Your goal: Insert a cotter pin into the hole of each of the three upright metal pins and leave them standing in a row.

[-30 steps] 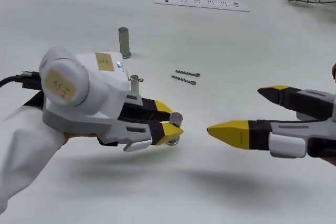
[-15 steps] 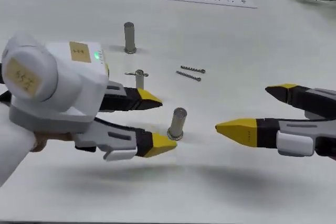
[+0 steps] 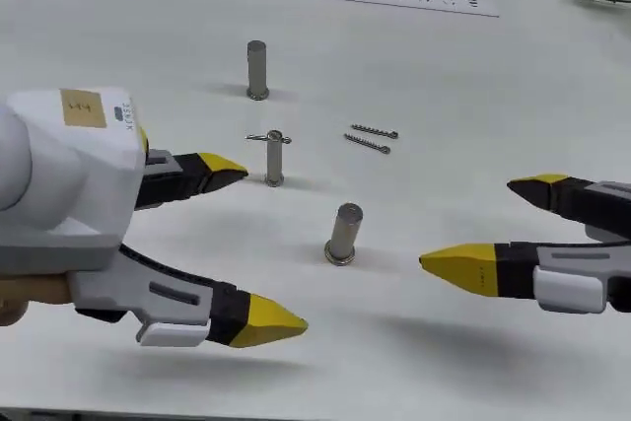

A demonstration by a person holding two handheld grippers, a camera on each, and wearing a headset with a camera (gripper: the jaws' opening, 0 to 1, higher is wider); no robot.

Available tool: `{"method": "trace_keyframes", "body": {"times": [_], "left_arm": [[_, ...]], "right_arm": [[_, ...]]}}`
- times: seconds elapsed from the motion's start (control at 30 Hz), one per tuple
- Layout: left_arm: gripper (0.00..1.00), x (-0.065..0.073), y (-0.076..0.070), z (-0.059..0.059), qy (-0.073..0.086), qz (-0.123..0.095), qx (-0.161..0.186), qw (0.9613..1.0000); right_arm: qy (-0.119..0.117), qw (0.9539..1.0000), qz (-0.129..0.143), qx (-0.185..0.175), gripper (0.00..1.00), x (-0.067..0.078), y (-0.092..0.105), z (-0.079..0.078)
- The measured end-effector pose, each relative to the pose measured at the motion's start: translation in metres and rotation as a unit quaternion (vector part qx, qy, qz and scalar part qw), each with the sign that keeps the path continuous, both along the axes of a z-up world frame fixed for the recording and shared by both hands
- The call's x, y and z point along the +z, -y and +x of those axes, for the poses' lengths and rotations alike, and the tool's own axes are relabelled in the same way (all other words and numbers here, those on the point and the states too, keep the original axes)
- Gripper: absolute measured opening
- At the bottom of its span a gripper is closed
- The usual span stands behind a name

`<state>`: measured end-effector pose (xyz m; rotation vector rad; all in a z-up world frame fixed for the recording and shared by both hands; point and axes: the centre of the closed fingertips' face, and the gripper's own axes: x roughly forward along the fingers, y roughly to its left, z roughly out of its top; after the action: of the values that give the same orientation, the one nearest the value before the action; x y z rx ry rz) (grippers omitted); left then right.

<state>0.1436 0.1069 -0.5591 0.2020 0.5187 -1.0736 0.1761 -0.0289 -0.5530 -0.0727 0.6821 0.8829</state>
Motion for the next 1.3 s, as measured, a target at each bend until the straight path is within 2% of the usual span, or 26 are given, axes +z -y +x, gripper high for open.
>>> {"method": "trace_keyframes", "body": {"times": [0.1,0.27,0.37,0.4,0.47,0.5,0.63,0.7,0.8,1.0,1.13,1.17,1.23,1.3], "left_arm": [[0.99,-0.002,-0.002,-0.001,-0.015,-0.012,0.012,0.9997],[0.99,0.0,-0.002,-0.003,-0.018,-0.02,0.018,0.9995],[0.99,0.0,-0.002,-0.005,-0.021,-0.024,0.023,0.9992],[0.99,0.001,-0.002,-0.006,-0.023,-0.025,0.024,0.9991],[0.99,0.001,-0.002,-0.007,-0.023,-0.028,0.025,0.999],[0.99,0.001,-0.002,-0.007,-0.025,-0.028,0.025,0.999],[0.99,0.003,-0.003,-0.01,-0.026,-0.031,0.025,0.9989],[0.99,0.004,-0.005,-0.01,-0.026,-0.029,0.028,0.9989],[0.99,0.004,-0.008,-0.01,-0.023,-0.025,0.031,0.9989],[0.99,0.006,-0.013,-0.011,-0.024,-0.029,0.041,0.9985],[0.99,0.005,-0.017,-0.012,-0.027,-0.026,0.048,0.9981],[0.99,0.002,-0.02,-0.013,-0.032,-0.019,0.05,0.998],[0.99,0.001,-0.022,-0.014,-0.028,-0.013,0.049,0.9983],[0.99,0.001,-0.023,-0.015,-0.028,-0.015,0.053,0.9981]], "right_arm": [[0.006,0.9999,-0.01,0.006,0.85,0.002,0.001,0.005],[0.018,0.9989,-0.03,0.031,0.8,0.008,0.0,0.014],[0.026,0.9965,-0.055,0.057,0.71,0.007,0.001,0.024],[0.047,0.9943,-0.077,0.057,0.63,0.008,0.003,0.033],[0.042,0.9908,-0.1,0.081,0.53,0.004,0.003,0.036],[0.042,0.9892,-0.106,0.091,0.51,0.003,0.001,0.038],[0.04,0.9776,-0.153,0.139,0.5,-0.005,-0.002,0.044],[0.038,0.9761,-0.156,0.147,0.47,-0.006,-0.007,0.046],[0.034,0.9711,-0.168,0.166,0.44,-0.009,-0.01,0.05],[0.022,0.9561,-0.21,0.203,0.32,-0.015,-0.016,0.065],[0.013,0.9528,-0.214,0.215,0.24,-0.016,-0.026,0.074],[0.012,0.9516,-0.218,0.216,0.21,-0.017,-0.027,0.079],[0.0,0.9505,-0.228,0.211,0.11,-0.019,-0.027,0.086],[0.007,0.9506,-0.223,0.216,0.08,-0.019,-0.032,0.089]]}}
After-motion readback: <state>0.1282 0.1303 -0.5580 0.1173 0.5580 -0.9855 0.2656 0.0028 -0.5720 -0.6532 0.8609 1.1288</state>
